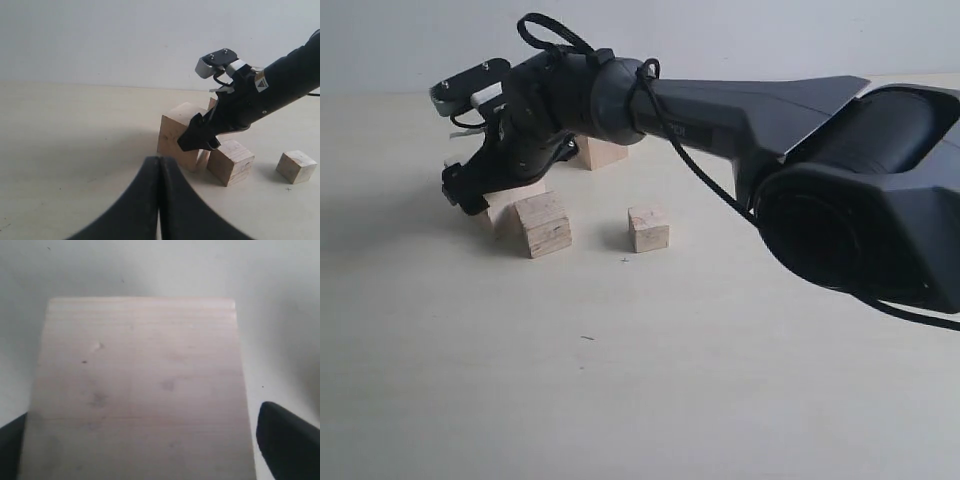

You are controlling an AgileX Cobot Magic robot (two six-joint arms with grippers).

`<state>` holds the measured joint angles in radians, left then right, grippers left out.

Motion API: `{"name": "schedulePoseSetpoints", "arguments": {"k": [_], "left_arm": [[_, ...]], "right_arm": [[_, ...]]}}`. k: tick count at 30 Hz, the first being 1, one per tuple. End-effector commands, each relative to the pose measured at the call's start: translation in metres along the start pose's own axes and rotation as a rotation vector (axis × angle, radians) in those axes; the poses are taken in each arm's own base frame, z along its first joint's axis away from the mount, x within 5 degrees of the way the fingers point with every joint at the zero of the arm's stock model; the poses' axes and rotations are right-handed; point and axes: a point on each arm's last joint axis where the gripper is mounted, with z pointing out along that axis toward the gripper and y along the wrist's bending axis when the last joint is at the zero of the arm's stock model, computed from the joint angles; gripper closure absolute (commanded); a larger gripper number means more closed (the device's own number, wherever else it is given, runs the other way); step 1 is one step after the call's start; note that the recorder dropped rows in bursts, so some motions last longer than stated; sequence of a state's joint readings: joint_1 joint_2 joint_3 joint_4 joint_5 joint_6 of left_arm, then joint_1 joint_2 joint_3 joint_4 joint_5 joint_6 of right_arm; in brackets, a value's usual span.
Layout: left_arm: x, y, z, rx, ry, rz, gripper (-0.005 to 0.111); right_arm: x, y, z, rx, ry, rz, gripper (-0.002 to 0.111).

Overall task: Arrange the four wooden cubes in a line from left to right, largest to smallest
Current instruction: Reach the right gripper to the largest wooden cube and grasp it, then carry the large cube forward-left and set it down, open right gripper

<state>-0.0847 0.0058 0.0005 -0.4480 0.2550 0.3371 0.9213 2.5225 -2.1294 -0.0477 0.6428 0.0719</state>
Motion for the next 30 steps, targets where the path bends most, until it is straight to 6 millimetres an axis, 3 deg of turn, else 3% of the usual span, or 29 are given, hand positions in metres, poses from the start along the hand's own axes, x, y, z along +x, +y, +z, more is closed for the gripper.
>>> {"name": "schedulePoseSetpoints", "arguments": {"k": [1,3,6,14,18,21,30], "left_arm": [[-0.001,0.0,0.0,-0.001,-0.008,-0.003,0.107],[-0.001,0.0,0.0,-0.001,-0.008,-0.003,0.107],[-0.001,0.0,0.0,-0.001,-0.008,-0.003,0.107],[-0.001,0.0,0.0,-0.001,-0.008,-0.003,0.107],[-0.001,0.0,0.0,-0.001,-0.008,-0.003,0.107],[-0.001,0.0,0.0,-0.001,-0.008,-0.003,0.107],[-0.001,0.0,0.0,-0.001,-0.008,-0.003,0.107]], "right_arm": [[-0.006,-0.005,-0.002,-0.002,-0.037,-0.111,0.028],[-0.009,0.001,-0.007,-0.031,-0.051,-0.166,0.056],[-0.017,0.013,-0.02,-0.101,-0.079,-0.171,0.108],[-0.008,0.072,-0.059,-0.393,0.028,-0.58,0.107],[-0.002,0.077,-0.072,-0.45,0.127,-0.616,0.107],[0.006,0.077,-0.071,-0.469,0.188,-0.609,0.107],[0.042,0.085,-0.044,-0.475,0.232,-0.627,0.107]]}}
